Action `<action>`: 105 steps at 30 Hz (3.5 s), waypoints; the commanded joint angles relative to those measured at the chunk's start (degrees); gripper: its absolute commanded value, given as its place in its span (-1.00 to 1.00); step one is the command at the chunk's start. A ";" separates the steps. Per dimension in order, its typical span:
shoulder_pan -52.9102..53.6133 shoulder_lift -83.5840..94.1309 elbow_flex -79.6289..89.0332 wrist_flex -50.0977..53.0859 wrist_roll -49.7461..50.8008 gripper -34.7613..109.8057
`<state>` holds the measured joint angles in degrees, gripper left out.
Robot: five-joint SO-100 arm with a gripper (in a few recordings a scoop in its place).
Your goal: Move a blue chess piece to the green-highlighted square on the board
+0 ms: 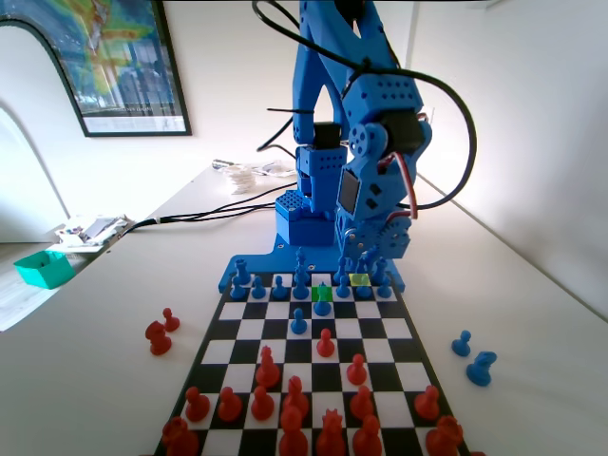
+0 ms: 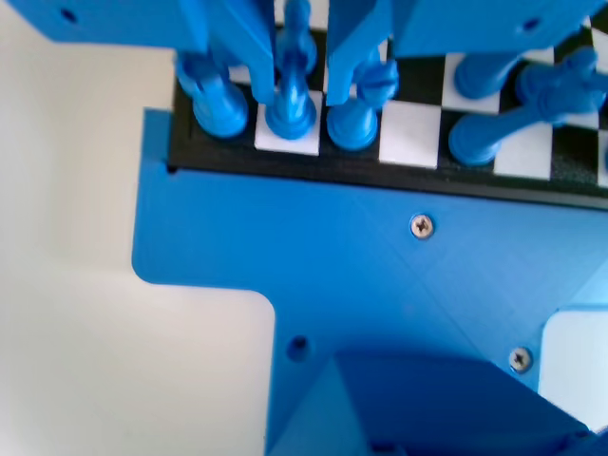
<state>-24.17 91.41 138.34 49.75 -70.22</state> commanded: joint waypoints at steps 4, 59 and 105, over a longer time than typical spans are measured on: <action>-1.41 1.14 0.97 -0.62 -0.53 -0.38; 0.26 7.12 -12.57 17.67 -6.06 -0.51; 19.60 -2.90 -9.93 8.96 -16.00 -0.51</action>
<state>-4.66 88.59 130.08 58.27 -85.69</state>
